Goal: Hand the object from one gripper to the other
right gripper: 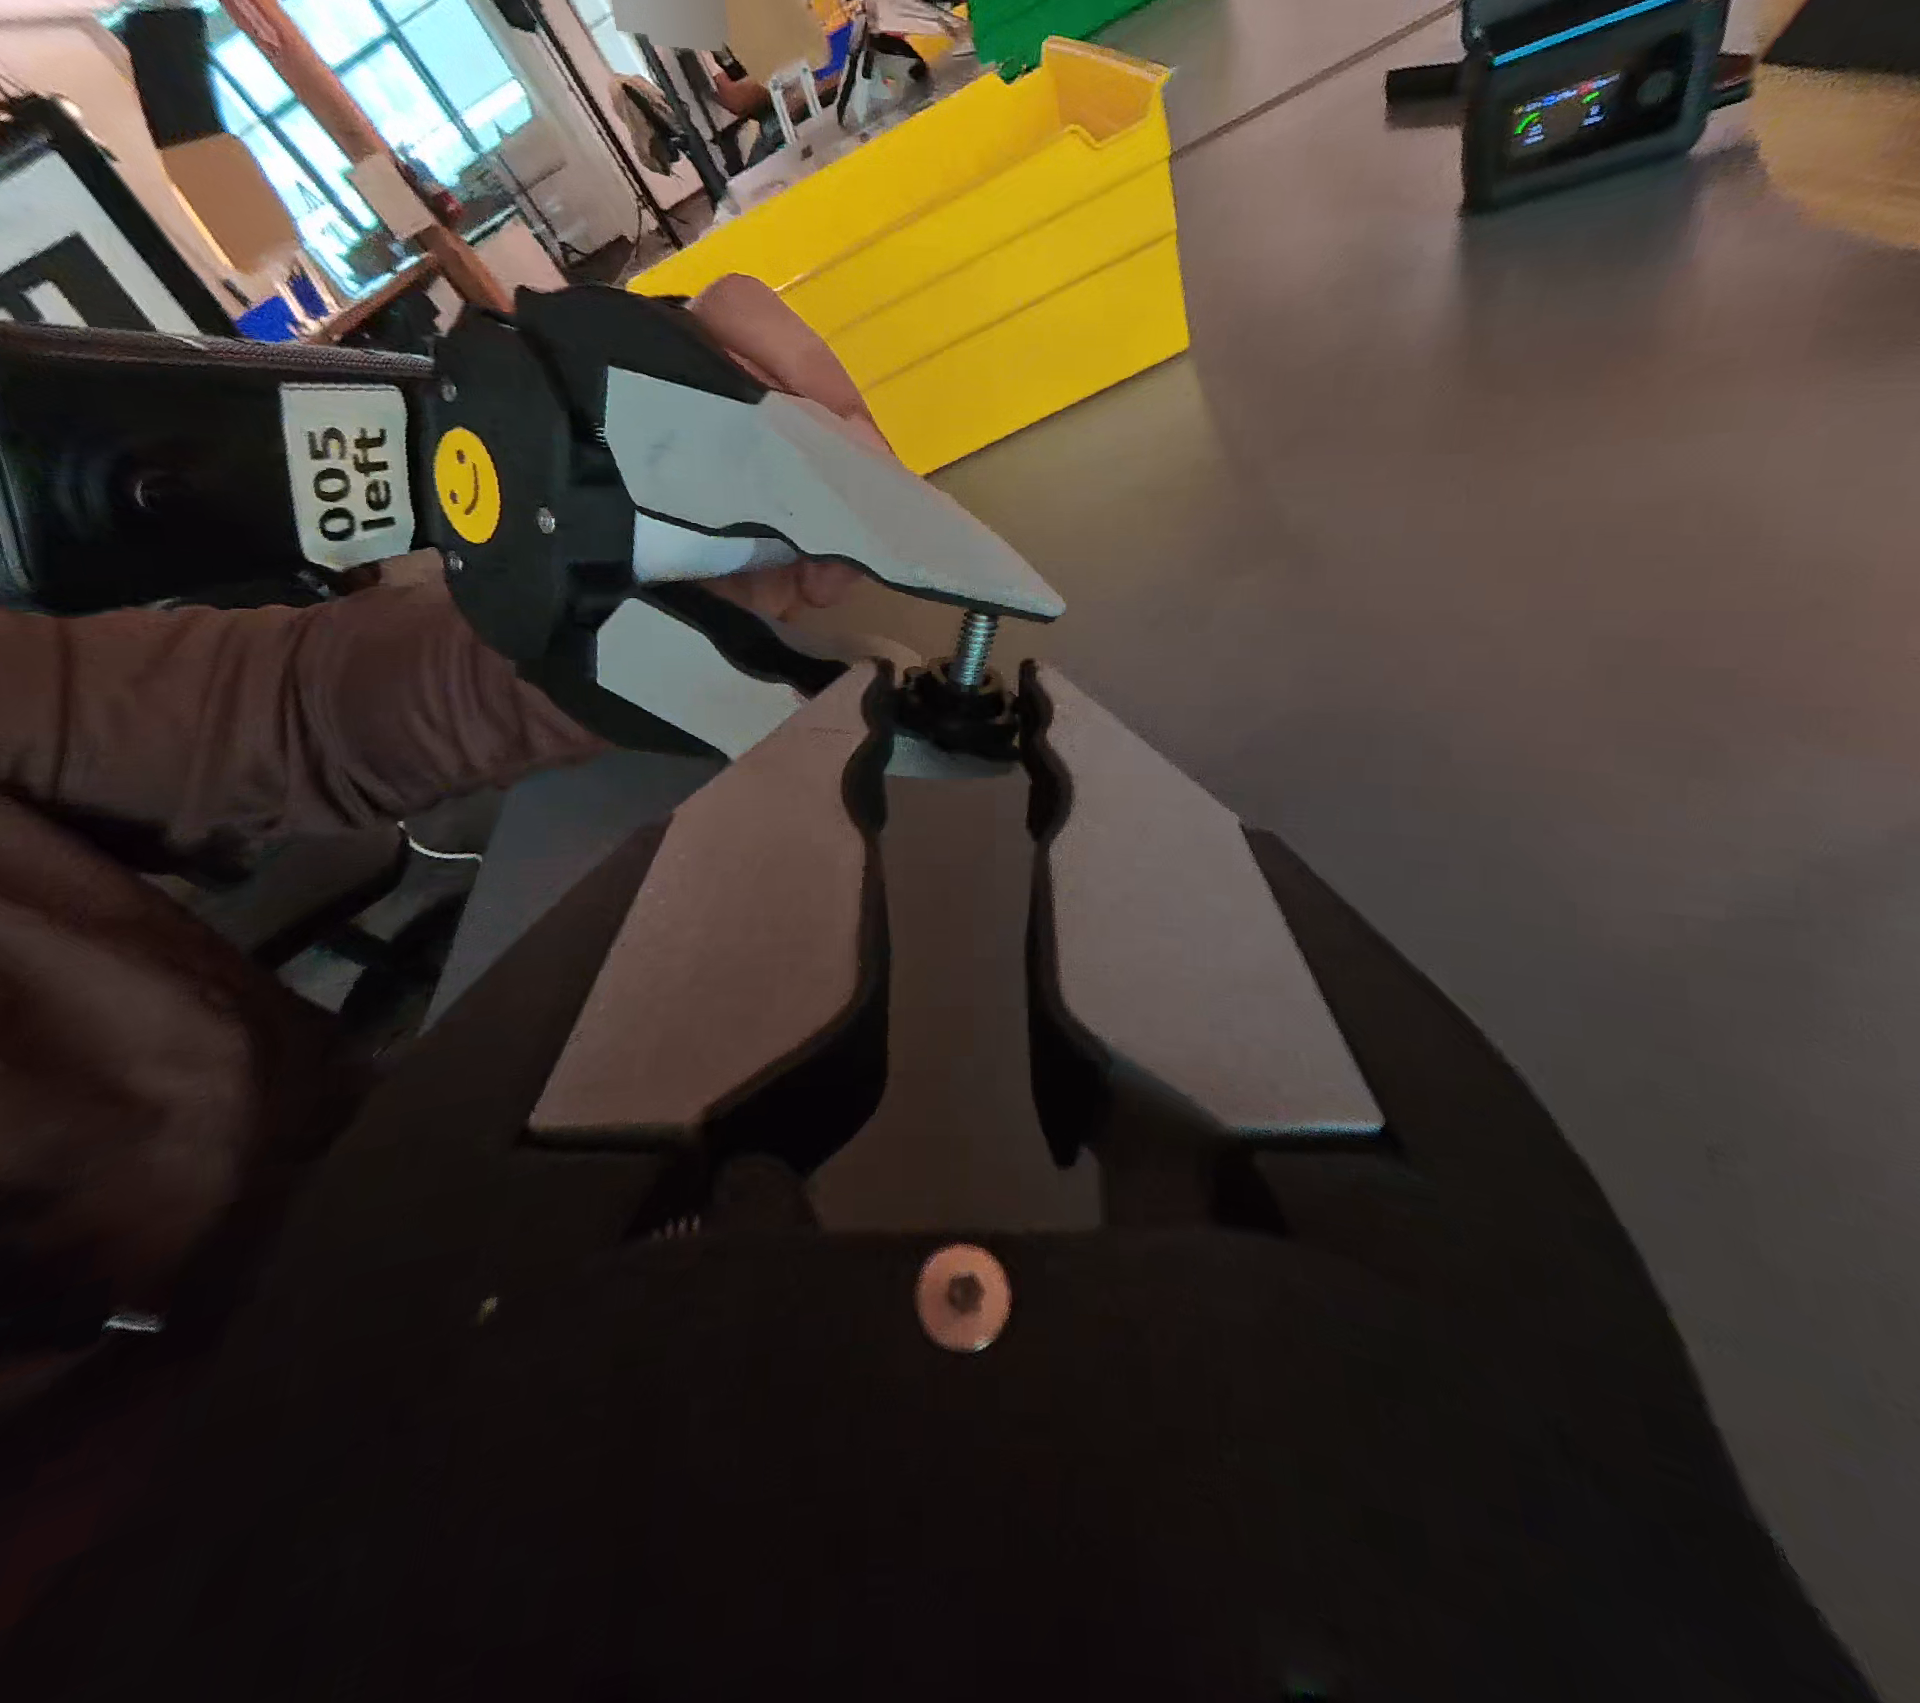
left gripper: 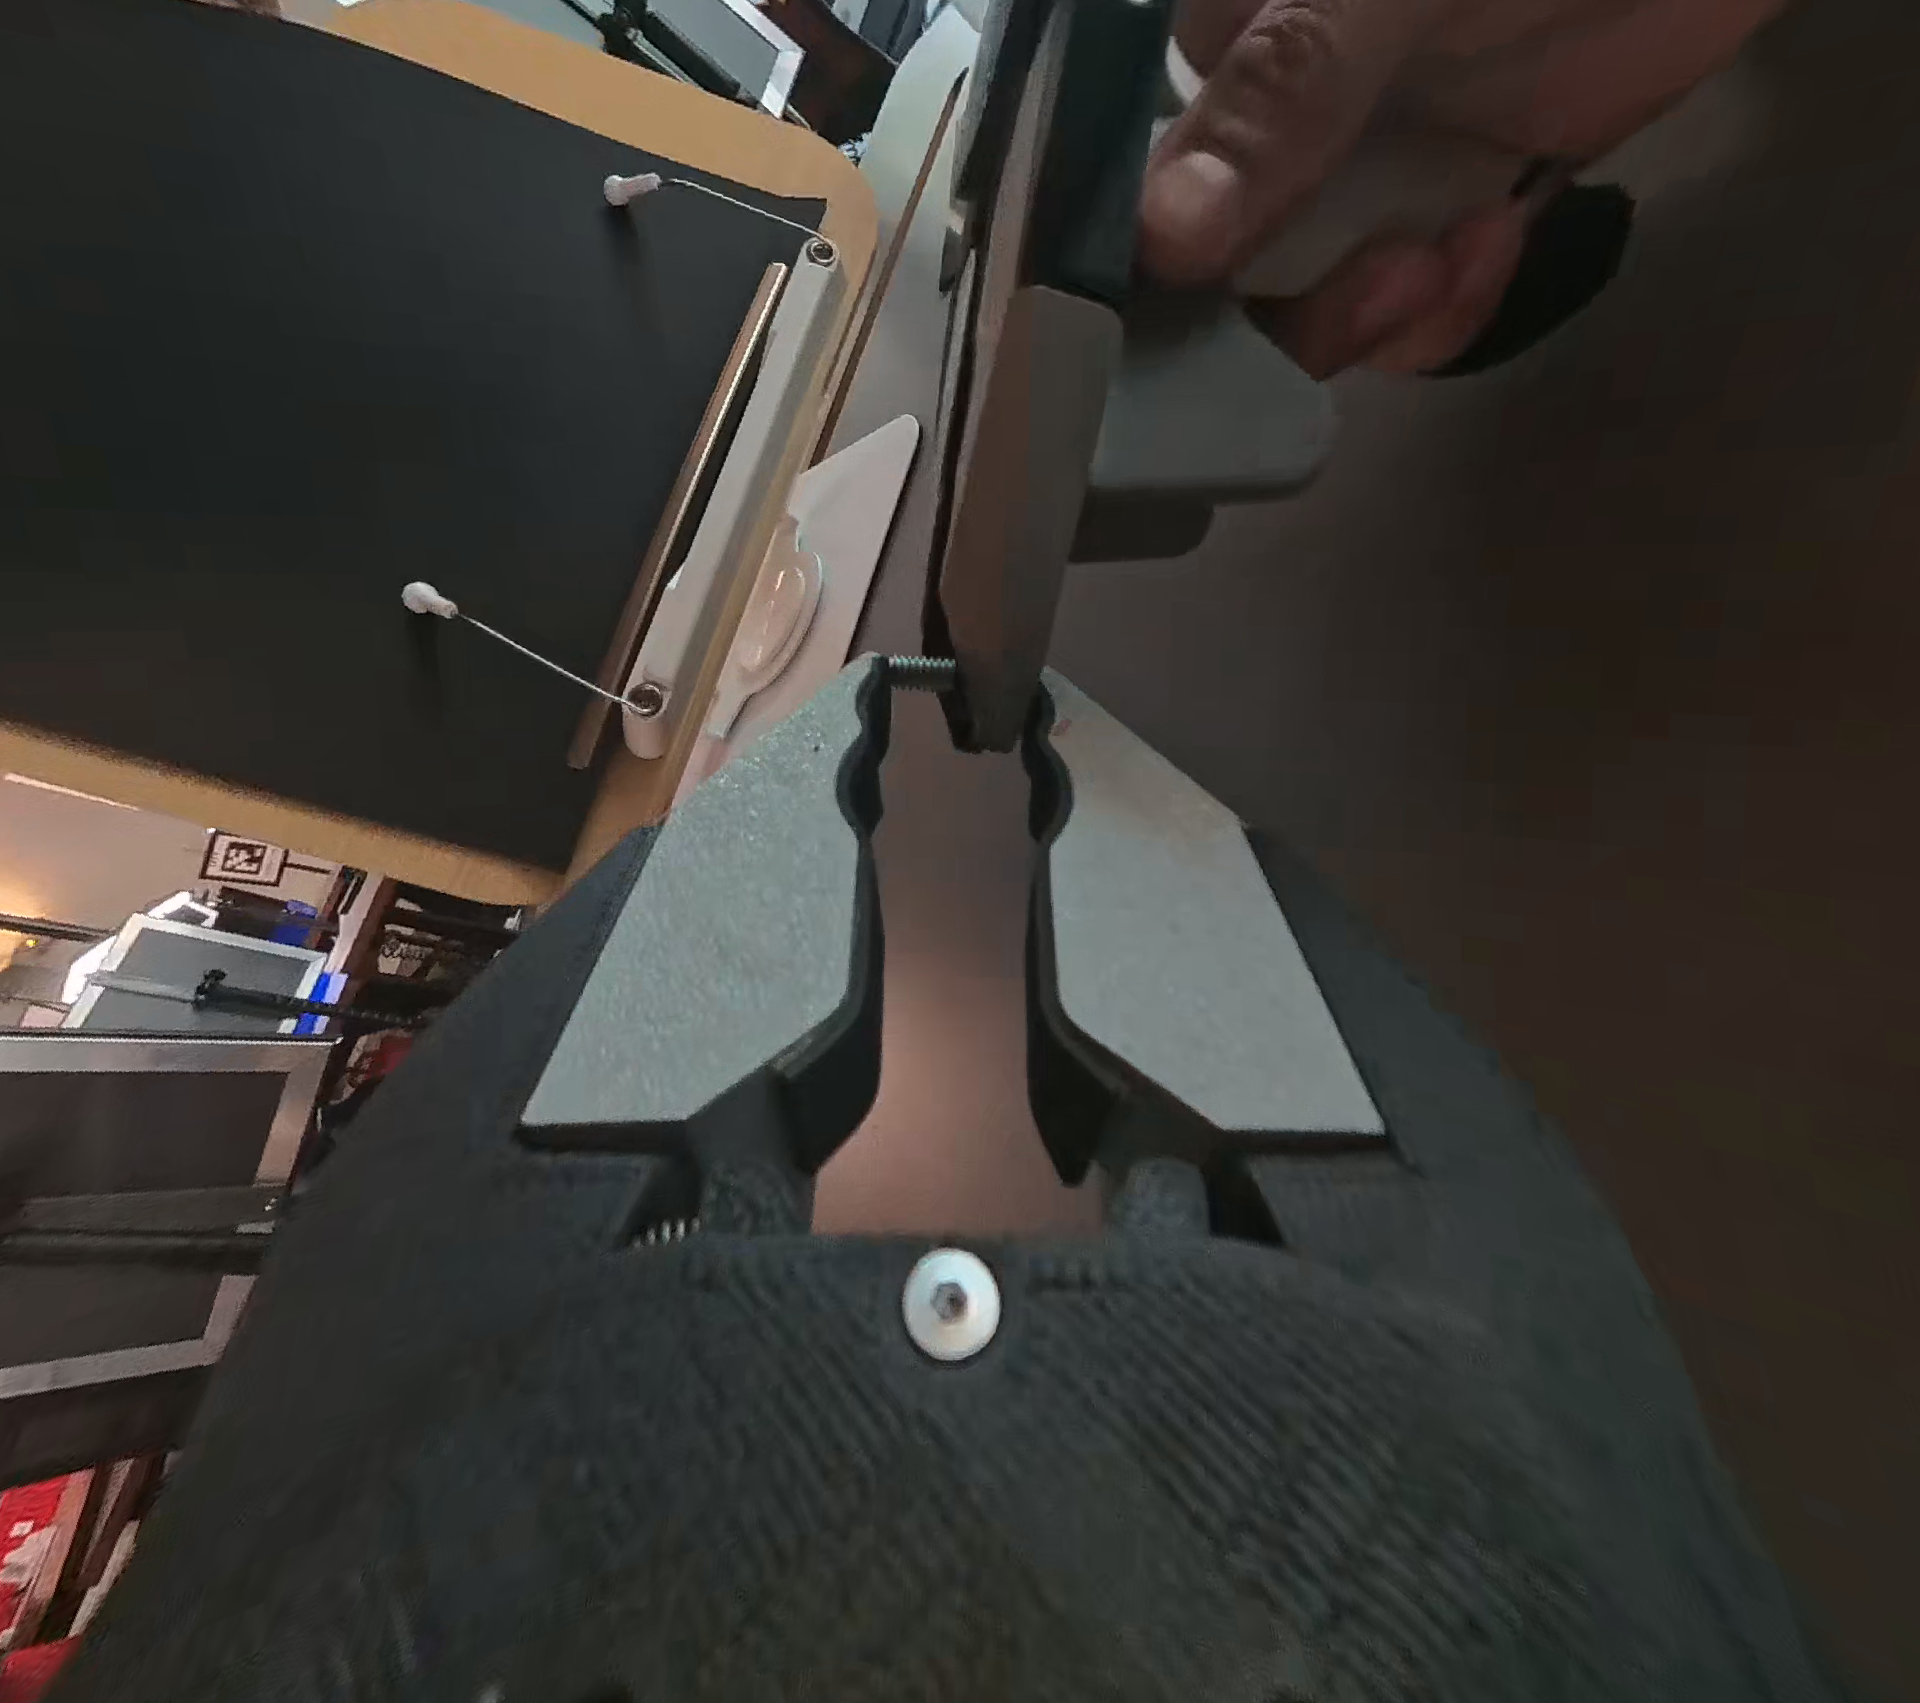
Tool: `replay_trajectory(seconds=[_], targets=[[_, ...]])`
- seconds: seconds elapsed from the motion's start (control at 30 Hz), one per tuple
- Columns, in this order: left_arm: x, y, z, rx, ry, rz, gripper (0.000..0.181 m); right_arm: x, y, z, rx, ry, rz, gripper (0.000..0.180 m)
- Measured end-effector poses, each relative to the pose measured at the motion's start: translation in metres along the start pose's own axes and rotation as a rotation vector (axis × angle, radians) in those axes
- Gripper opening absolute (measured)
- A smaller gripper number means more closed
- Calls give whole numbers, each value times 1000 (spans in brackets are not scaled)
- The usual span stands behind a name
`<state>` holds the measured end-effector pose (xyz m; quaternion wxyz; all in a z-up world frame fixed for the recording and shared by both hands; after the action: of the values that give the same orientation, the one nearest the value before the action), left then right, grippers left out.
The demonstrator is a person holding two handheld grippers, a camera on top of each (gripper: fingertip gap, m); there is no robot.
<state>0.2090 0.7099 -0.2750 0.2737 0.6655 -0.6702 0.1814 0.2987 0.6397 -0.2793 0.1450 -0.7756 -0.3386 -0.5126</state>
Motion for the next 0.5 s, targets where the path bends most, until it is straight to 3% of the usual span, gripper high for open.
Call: replay_trajectory(seconds=[0.1, 0.2, 0.3, 0.37, 0.43, 0.5], targets=[[-1, 0, -2, -14, 70, -2, 22, 3, 2, 0, -13, 16, -11, 20], [-1, 3, -8, -140, 294, 27, 21, 8, 11, 1, -154, 154, -32, 20], [-2, 6, -21, -285, 597, 72, 23, 9, 19, -2, -402, 440, -176, 19], [-9, 3, -32, -343, 842, 53, 38, 7, 17, -8, -539, 671, -296, 20], [-20, -2, -36, -447, 1049, 28, 48, 3, 9, -18, -586, 850, -363, 20], [-25, -3, -36, -531, 1171, 58, 45, 2, 0, -29, -596, 954, -369, 20]])
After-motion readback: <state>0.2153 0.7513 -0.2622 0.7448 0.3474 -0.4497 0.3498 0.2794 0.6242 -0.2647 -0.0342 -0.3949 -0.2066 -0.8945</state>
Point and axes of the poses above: each gripper's, where its closed fingertips meet, y back along the fingers, x out of its top, z = x × y across the jaws, the point moved 8 cm from there along y, back along the fingers, and after that the axes turned 12 degrees about x, right-handed, at the moved point
